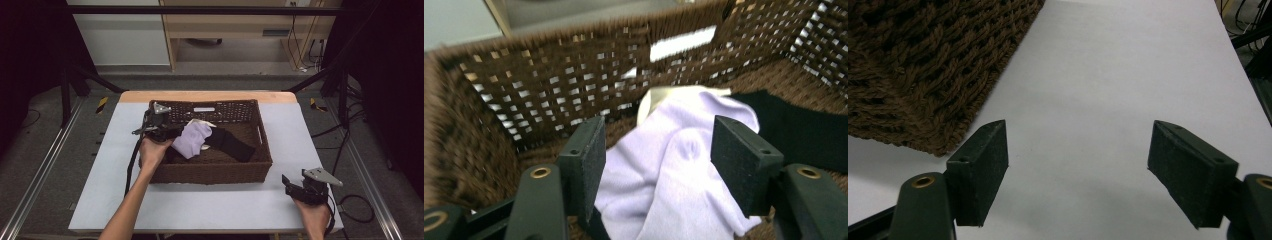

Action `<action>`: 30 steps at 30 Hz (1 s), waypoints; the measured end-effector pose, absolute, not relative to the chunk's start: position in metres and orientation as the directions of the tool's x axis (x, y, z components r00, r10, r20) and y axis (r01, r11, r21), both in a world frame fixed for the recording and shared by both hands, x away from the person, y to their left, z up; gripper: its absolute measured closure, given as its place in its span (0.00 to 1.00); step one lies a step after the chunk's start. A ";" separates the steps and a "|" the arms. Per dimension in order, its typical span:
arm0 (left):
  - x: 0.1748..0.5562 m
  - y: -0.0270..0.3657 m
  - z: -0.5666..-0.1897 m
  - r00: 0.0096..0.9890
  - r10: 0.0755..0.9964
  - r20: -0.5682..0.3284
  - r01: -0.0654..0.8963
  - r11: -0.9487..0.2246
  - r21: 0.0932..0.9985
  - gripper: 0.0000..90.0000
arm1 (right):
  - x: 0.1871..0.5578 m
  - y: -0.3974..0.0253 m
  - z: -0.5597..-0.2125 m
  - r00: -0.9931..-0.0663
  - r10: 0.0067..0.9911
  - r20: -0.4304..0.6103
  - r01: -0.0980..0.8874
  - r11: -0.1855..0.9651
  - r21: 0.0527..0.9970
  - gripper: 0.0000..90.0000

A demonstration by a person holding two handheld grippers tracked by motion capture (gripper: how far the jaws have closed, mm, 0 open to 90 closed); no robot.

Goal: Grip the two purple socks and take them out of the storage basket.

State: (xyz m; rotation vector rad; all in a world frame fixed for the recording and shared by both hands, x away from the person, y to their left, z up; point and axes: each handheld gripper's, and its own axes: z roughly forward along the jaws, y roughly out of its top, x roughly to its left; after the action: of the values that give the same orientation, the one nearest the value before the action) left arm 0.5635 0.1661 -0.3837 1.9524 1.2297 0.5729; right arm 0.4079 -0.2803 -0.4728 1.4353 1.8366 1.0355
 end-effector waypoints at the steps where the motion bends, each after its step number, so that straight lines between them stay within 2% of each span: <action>1: 0.565 0.166 -0.385 0.437 0.899 -0.020 0.577 -0.263 0.773 0.43 | 0.408 -0.280 -0.473 -0.251 0.968 0.017 0.514 0.119 0.849 0.27; 20: 0.575 0.153 -0.406 0.444 0.895 0.040 0.711 -0.379 0.592 0.45 | 0.408 -0.280 -0.473 -0.257 0.966 0.012 0.518 0.127 0.846 0.27; 26: 0.578 0.152 -0.411 0.452 0.892 0.021 0.744 -0.389 0.543 0.44 | 0.408 -0.280 -0.473 -0.256 0.966 0.016 0.523 0.124 0.844 0.27; 30: 0.580 0.152 -0.413 0.458 0.889 -0.005 0.766 -0.392 0.510 0.54 | 0.408 -0.280 -0.473 -0.258 0.966 0.017 0.524 0.125 0.842 0.27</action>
State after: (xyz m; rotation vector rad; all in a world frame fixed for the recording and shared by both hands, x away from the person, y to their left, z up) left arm 0.5799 0.1519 -0.4133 2.2683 1.3853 0.3739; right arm 0.4080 -0.2797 -0.4732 1.4364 1.8527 1.0305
